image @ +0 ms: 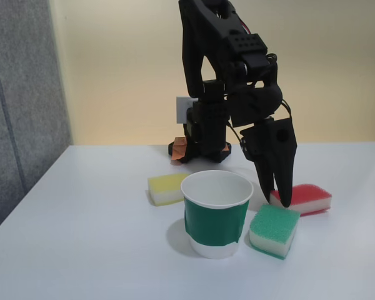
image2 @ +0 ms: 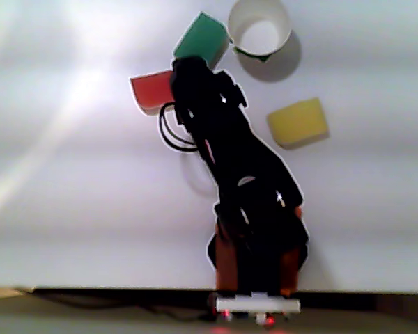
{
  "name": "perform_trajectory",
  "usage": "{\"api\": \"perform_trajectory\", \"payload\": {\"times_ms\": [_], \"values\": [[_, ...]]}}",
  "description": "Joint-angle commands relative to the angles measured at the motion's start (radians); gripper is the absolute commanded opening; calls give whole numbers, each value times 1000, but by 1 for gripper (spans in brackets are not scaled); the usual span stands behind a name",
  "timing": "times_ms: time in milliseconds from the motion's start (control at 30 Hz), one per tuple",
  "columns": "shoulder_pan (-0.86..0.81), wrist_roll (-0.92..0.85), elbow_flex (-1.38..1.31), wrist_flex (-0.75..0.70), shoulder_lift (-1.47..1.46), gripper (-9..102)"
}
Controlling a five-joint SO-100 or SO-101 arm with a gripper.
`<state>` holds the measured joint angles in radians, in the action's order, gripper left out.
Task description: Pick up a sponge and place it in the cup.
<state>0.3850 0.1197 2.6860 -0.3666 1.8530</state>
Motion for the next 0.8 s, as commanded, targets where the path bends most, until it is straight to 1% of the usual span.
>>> {"api": "perform_trajectory", "payload": {"times_ms": [0, 100, 500, 767], "values": [[247, -149, -75, -471, 305, 29], [247, -149, -83, -503, 314, 29], [247, -149, -106, -517, 299, 29], [244, -149, -152, -678, 370, 29]]}}
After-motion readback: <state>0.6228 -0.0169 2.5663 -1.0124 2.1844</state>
